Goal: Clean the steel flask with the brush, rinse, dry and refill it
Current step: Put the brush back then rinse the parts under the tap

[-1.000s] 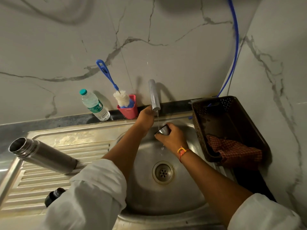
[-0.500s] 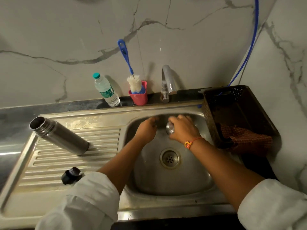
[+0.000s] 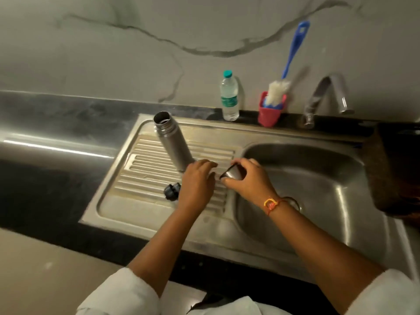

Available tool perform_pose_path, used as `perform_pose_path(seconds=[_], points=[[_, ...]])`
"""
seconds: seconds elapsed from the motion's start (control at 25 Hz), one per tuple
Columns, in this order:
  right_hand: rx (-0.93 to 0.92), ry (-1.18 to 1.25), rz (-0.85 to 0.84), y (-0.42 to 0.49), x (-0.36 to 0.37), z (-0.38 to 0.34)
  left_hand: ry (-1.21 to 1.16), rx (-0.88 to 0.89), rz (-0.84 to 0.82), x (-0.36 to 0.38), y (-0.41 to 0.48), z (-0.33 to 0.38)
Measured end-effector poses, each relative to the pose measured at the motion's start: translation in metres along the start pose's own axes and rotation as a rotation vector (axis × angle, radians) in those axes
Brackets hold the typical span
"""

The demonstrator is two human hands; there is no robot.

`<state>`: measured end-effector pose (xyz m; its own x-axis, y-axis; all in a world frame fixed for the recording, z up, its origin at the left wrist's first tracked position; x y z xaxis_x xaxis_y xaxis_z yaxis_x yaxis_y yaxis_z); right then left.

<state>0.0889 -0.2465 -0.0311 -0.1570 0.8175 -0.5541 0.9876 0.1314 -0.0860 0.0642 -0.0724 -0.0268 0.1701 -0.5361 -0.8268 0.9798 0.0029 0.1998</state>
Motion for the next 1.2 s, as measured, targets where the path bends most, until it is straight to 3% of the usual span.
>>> perform_pose_path(seconds=[0.08, 0.16, 0.28, 0.36, 0.68, 0.88, 1.04, 1.2], points=[[-0.032, 0.025, -0.031, -0.001, 0.037, -0.022, 0.054, -0.119, 0.001, -0.027, -0.013, -0.04], [-0.02, -0.011, -0.037, 0.002, 0.065, -0.033, 0.076, -0.249, -0.106, -0.043, -0.024, -0.07], [-0.002, -0.088, -0.086, 0.005, 0.093, -0.038, 0.121, -0.295, -0.291, -0.046, -0.037, -0.102], [-0.004, -0.131, -0.114, 0.003, 0.104, -0.037, 0.126, -0.296, -0.326, -0.042, -0.04, -0.116], [0.002, -0.209, -0.134, 0.004, 0.116, -0.037, -0.019, -0.294, -0.269, -0.029, -0.038, -0.134], [0.027, -0.291, -0.213, 0.003, 0.11, -0.038, -0.162, -0.305, 0.024, -0.056, -0.037, -0.121], [0.072, -0.186, -0.099, 0.0, 0.088, -0.031, -0.437, -0.29, 0.104, -0.067, -0.021, -0.073], [0.105, -0.111, 0.145, 0.0, 0.035, 0.0, -0.718, -0.375, -0.056, -0.025, 0.001, -0.005]])
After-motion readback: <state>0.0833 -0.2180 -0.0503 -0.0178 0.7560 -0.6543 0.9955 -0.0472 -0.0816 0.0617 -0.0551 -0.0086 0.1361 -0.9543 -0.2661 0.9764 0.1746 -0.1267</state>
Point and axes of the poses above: each hand's wrist, its own y-axis towards the middle knuckle, its own x-axis out of the palm, z = x × y, the point moved 2 cm from there along y, towards the middle knuckle, and after that the axes turned 1 degree about z, right-handed, at the moved point
